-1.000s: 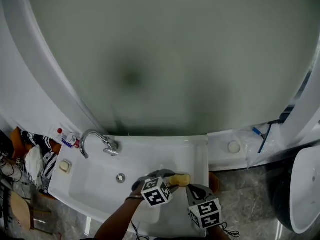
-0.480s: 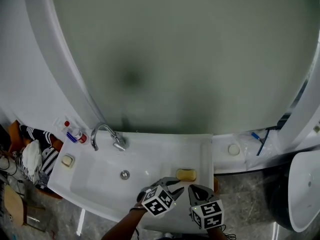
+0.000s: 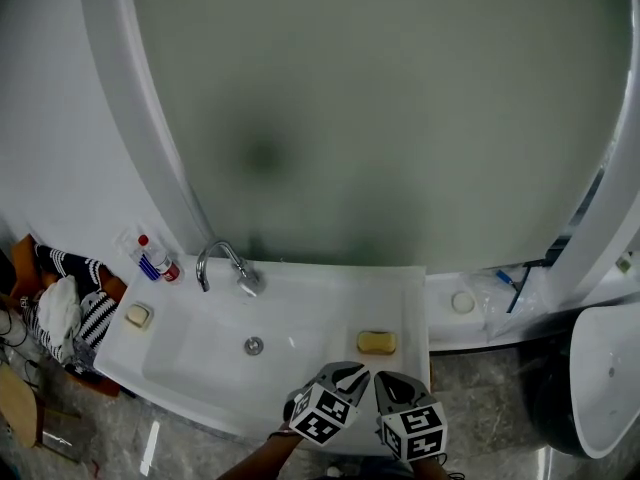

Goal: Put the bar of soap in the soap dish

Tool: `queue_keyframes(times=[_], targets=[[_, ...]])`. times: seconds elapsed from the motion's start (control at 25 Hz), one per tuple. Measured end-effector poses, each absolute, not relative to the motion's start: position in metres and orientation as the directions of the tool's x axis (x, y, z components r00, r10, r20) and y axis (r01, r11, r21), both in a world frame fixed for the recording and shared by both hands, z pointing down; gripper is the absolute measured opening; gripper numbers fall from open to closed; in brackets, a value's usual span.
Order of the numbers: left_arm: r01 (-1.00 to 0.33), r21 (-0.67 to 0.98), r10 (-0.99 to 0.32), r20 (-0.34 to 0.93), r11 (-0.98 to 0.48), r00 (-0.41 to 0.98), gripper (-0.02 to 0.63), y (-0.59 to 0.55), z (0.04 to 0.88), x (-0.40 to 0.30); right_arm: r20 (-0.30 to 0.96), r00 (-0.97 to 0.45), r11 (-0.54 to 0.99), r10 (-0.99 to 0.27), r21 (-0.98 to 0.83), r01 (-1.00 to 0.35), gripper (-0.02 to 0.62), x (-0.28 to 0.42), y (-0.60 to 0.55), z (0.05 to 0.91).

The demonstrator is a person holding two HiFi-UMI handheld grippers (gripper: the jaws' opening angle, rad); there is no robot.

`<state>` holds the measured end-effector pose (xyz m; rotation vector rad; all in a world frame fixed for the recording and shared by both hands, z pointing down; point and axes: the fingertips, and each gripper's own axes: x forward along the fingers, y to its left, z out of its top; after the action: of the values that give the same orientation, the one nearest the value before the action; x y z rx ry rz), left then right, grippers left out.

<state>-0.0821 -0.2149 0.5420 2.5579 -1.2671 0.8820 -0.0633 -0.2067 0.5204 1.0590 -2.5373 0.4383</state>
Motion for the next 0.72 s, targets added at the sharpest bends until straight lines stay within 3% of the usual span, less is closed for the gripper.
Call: queue_keyframes(times=[0.72], targets=[[-0.891, 0.111, -0.784, 0.437, -0.44, 0.441, 0.015, -0.171, 0.51, -0.086, 0.368, -0.652, 0.666, -0.663, -0.108, -0.738, 0.011, -0.063, -0.17, 0.488]])
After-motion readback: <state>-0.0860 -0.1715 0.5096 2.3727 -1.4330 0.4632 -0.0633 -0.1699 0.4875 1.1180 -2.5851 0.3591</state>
